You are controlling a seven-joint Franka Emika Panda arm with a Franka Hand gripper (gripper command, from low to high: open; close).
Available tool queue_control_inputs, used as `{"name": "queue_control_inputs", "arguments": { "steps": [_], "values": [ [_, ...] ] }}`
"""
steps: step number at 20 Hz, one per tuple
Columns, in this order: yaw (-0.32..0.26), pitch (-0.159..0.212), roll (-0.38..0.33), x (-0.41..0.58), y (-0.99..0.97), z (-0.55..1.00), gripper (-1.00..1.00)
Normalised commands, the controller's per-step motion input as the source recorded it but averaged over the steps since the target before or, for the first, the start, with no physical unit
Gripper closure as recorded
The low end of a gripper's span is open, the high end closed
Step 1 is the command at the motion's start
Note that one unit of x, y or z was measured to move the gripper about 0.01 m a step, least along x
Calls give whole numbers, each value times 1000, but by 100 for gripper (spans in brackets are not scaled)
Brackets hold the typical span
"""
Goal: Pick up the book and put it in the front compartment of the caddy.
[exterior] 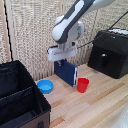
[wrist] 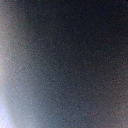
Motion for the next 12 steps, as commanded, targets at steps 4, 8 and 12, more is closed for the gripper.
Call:
{"name": "queue_control_inputs", "arguments": {
  "steps": [4, 8, 12],
  "values": [
    [-245, 66, -23, 216, -3, 969, 100],
    [-328, 9, 21, -14, -76, 794, 100],
    [-314, 0, 25, -101, -22, 763, 100]
  ]
}}
